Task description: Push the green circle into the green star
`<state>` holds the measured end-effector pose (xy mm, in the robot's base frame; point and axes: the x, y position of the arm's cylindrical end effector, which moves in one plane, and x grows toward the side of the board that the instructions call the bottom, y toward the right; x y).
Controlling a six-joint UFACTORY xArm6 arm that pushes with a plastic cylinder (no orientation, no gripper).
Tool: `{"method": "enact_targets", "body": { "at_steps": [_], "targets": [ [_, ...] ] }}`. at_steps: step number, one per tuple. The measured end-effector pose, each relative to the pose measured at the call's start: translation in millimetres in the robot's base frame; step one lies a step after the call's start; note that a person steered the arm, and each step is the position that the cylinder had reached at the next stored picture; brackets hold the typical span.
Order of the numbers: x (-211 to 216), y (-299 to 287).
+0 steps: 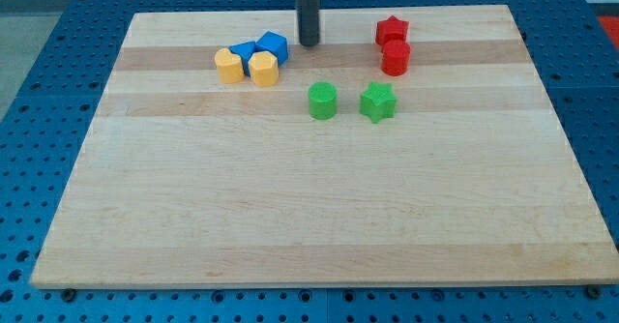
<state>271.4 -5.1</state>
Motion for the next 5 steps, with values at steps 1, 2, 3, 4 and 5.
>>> {"method": "enact_targets", "body": {
  "at_steps": [1, 2, 3, 4, 5],
  "targets": [
    [54, -8],
    [63, -10],
    [63, -10],
    [74, -16],
    [91, -37]
  ]
}}
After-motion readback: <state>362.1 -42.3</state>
